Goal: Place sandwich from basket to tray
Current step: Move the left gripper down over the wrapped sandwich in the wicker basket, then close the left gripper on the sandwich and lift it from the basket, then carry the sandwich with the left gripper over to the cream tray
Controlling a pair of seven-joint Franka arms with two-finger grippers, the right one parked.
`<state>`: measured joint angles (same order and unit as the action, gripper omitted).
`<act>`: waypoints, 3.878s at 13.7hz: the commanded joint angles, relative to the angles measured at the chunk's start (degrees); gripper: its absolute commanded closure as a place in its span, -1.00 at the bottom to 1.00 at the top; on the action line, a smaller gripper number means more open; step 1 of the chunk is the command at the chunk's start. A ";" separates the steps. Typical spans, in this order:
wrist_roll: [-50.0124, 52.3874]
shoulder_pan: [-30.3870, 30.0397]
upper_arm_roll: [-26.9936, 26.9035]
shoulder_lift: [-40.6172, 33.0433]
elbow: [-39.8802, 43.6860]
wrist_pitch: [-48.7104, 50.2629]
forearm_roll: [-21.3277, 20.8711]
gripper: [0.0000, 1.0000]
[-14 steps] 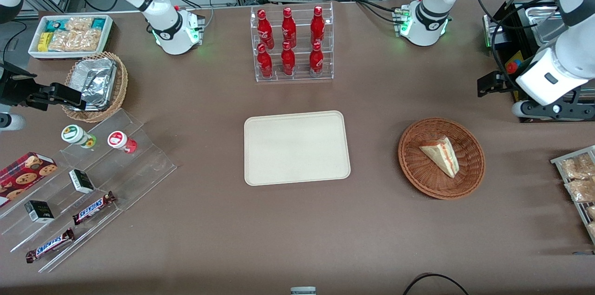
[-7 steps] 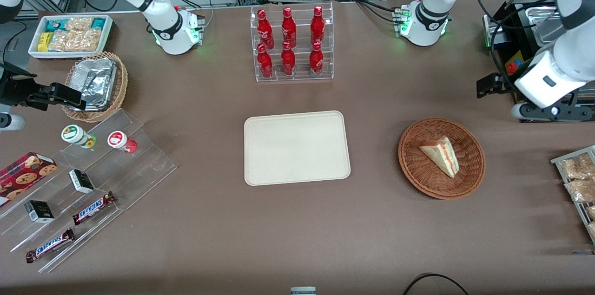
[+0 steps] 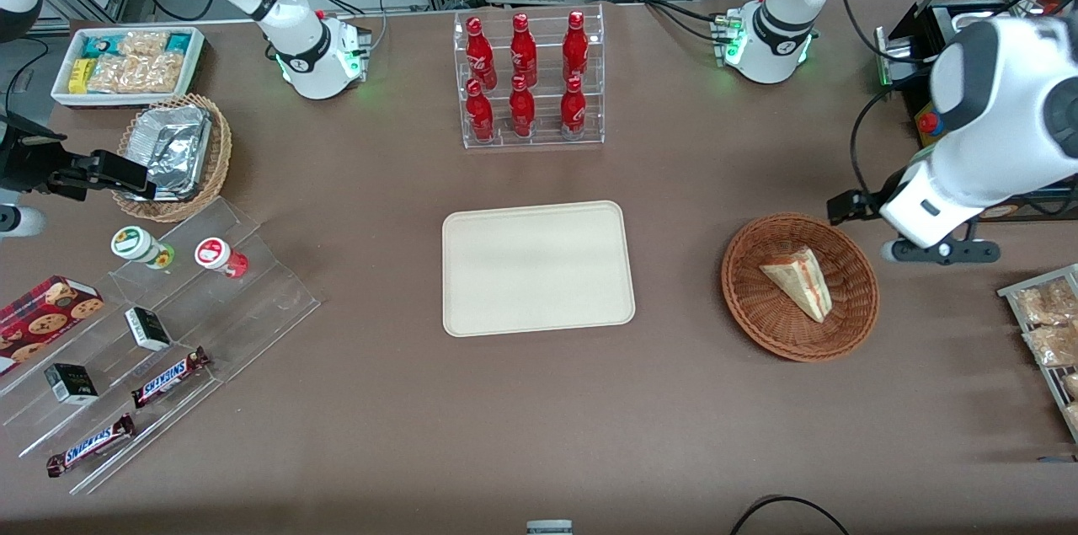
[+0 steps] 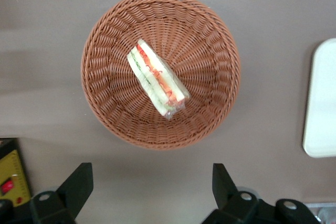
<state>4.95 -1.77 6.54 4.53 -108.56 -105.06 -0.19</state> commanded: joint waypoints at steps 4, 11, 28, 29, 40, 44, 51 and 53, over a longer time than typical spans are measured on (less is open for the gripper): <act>9.35 -0.69 0.66 3.03 -4.02 -6.98 0.28 -1.00; 32.82 -0.17 0.66 5.49 -9.47 -18.32 -0.08 -1.00; 42.86 -0.25 0.49 12.09 -17.48 -35.57 -0.34 0.45; 42.34 -0.34 0.49 11.74 -17.57 -35.04 -0.51 0.96; 29.42 0.62 8.20 8.65 -1.14 -11.58 -2.89 1.00; 30.20 2.28 16.03 13.74 4.30 -10.79 -2.80 1.00; 39.51 19.14 15.87 27.09 18.71 -7.88 -3.33 1.00; 43.45 23.63 15.52 30.44 22.32 -7.27 -4.98 1.00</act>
<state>44.44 17.87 22.68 30.49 -92.60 -115.09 -2.84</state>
